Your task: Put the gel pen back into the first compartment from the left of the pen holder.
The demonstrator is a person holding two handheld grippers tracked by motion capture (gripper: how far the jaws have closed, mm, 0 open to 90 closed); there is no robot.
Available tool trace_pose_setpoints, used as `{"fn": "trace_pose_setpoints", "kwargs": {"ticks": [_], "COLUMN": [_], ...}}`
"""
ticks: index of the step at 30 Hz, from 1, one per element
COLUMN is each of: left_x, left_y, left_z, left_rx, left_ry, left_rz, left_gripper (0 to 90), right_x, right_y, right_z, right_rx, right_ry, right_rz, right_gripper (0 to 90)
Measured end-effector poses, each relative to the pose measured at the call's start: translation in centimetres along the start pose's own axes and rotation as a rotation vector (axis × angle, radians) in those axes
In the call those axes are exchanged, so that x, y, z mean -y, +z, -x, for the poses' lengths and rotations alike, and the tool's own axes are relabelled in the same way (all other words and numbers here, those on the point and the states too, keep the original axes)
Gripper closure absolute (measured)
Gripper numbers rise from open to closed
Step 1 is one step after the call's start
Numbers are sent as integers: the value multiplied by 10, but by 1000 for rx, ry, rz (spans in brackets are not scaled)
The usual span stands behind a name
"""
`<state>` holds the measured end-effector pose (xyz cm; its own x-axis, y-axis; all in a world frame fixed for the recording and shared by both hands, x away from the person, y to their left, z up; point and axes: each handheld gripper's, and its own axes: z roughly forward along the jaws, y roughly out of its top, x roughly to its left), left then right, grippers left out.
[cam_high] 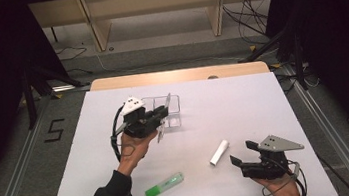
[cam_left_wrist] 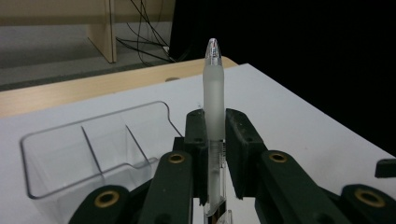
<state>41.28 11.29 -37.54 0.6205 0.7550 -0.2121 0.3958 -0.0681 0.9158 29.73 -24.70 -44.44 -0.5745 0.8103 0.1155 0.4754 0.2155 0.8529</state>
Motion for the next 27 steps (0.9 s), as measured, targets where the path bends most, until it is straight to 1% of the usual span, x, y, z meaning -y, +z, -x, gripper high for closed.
{"fn": "trace_pose_setpoints", "kwargs": {"ticks": [2,7,9,15,18,22,27], "left_x": [-4,-15,-17,-20,-23,-27,-30], "left_y": [-2,-3,-2,4,8,12,19], "left_z": [-4,-18,-23,-35,-39,-46,-53], "left_rx": [-12,-36,-51,-78,-98,-110,-125], "left_ry": [-1,-8,-9,-28,-14,-28,-21], "left_rz": [21,48,60,76,76,89,102], "left_gripper": [798,798,797,798,798,798,798], "right_x": [0,0,0,0,0,0,0], "right_y": [0,1,1,1,1,1,2], "right_z": [0,0,1,0,-1,-2,-3], "right_rx": [0,-2,-2,-4,-8,-12,-16], "right_ry": [-3,-2,-1,-2,-7,-14,-16], "right_rz": [1,0,1,0,2,2,1], "right_gripper": [238,239,239,239,239,239,239]}}
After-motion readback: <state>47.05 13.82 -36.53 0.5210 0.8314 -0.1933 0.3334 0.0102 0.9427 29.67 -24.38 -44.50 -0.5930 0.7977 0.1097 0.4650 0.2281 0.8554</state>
